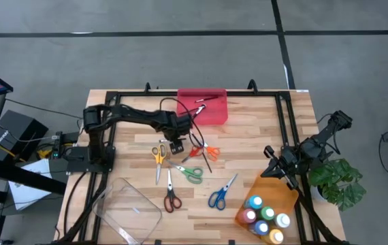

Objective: Pick & Place Paint Supplies
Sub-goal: Put the silver brush into the red bin

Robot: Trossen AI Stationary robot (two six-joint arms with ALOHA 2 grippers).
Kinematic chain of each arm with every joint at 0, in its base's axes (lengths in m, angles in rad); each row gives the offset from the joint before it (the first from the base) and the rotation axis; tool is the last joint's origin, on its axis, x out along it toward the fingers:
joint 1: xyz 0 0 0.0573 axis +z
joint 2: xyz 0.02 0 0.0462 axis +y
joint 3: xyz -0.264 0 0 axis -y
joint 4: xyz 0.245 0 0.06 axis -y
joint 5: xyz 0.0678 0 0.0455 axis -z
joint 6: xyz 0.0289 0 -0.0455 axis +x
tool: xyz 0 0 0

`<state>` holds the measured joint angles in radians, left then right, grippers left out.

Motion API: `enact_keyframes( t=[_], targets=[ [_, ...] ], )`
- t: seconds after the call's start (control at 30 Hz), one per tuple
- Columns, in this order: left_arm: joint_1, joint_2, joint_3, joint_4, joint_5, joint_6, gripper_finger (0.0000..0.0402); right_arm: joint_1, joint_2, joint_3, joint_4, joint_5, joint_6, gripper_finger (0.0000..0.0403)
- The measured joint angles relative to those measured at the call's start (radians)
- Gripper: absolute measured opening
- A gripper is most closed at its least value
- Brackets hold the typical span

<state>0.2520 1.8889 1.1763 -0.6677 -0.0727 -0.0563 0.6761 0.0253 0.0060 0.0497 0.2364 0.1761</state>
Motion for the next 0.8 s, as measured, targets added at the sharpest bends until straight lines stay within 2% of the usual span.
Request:
enact_keyframes(
  t=[0.17,0.27,0.37,0.6,0.8],
  targets=[
    [0.0,0.046,0.005,0.003,0.024,0.021,0.0231,0.0,0.0,0.0,0.0,0.0,0.0,0.0008],
    [0.001,0.051,0.005,0.004,0.036,0.05,0.0207,0.0,0.0,0.0,0.0,0.0,0.0,0.0008],
    [-0.001,0.043,0.004,0.004,0.023,0.053,0.016,0.0,0.0,0.0,0.0,0.0,0.0,0.0008],
    [-0.004,0.039,0.003,0.008,0.04,0.079,0.002,0.0,0.0,0.0,0.0,0.0,0.0,0.0008],
    [-0.004,0.039,0.001,0.014,0.043,0.079,0.0022,0.0,0.0,0.0,0.0,0.0,0.0,0.0008]
  ],
)
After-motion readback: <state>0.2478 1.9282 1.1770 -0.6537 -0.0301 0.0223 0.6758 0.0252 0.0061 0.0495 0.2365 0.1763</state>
